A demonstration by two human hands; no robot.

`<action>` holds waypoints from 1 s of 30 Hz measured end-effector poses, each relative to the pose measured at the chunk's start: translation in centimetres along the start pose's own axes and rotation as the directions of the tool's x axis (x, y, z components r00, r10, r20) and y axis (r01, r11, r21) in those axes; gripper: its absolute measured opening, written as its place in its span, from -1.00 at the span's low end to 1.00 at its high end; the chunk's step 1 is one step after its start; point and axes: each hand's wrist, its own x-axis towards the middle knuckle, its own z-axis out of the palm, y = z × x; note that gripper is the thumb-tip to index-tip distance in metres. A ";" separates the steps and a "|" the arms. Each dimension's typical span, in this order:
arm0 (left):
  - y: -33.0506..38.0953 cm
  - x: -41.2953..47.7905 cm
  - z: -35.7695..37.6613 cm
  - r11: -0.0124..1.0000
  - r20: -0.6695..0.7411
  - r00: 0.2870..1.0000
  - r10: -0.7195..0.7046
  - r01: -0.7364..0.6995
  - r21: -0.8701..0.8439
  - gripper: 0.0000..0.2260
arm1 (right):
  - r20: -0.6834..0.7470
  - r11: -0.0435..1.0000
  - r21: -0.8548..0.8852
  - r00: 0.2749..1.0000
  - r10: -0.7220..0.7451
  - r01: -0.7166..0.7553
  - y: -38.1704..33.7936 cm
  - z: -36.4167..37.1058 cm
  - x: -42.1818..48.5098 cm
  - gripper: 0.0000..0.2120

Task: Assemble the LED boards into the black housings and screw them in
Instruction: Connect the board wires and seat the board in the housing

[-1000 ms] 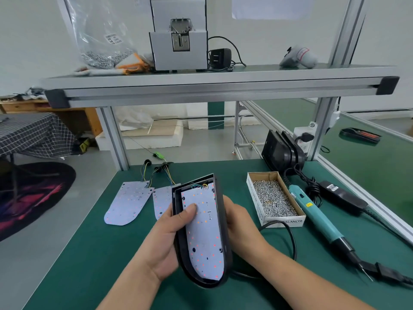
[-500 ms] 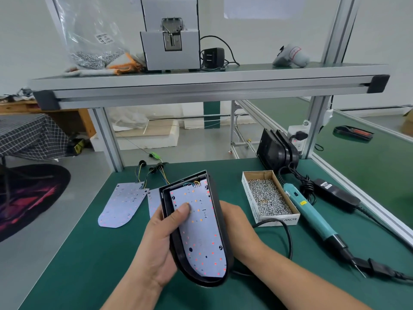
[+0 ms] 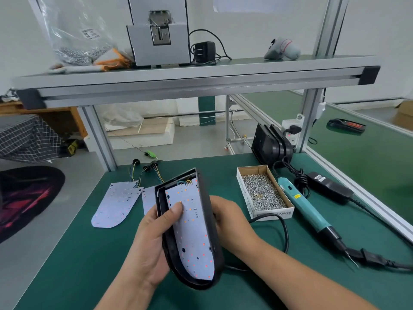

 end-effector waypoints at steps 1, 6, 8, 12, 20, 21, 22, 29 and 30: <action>0.1 0.0 -0.1 1.000 -0.003 1.000 -0.018 0.018 -0.014 -0.51 | -0.025 1.000 -0.001 0.999 -0.029 0.029 0.0 -0.2 0.0 -0.91; 0.0 0.8 -1.2 0.958 0.043 0.995 -0.086 0.094 -0.272 -0.67 | -0.158 0.991 -0.051 0.979 -0.132 0.125 -0.1 -0.7 0.0 -0.82; 0.0 0.9 -1.3 0.939 0.078 0.992 -0.095 0.115 -0.324 -0.69 | -0.222 0.988 -0.057 0.963 -0.151 0.142 -0.1 -0.5 0.2 -0.82; 0.0 0.9 -1.2 0.932 0.162 0.978 -0.130 0.176 -0.316 -0.66 | -0.234 0.984 0.112 0.966 -0.111 0.140 0.0 -0.5 0.1 -0.83; -0.1 0.3 -0.4 0.974 0.079 0.994 -0.073 0.088 -0.207 -0.67 | -0.197 0.985 0.109 0.974 -0.112 0.135 0.1 -0.2 0.1 -0.80; -0.1 0.3 -0.3 0.980 0.064 0.996 -0.062 0.073 -0.184 -0.65 | -0.191 0.986 0.102 0.975 -0.112 0.134 0.1 -0.2 0.1 -0.80; -0.1 0.2 -0.3 0.984 0.051 0.997 -0.056 0.064 -0.169 -0.63 | -0.187 0.986 0.094 0.975 -0.116 0.135 0.1 -0.2 0.1 -0.80; 0.4 -0.4 0.2 0.995 0.036 0.999 -0.031 0.034 -0.096 -0.70 | -0.184 0.983 0.114 0.975 -0.122 0.145 -0.7 -0.2 0.1 -0.82; 0.4 -0.4 0.1 0.995 0.034 0.999 -0.031 0.034 -0.096 -0.73 | -0.177 0.983 0.110 0.976 -0.123 0.144 -0.6 -0.2 0.1 -0.84</action>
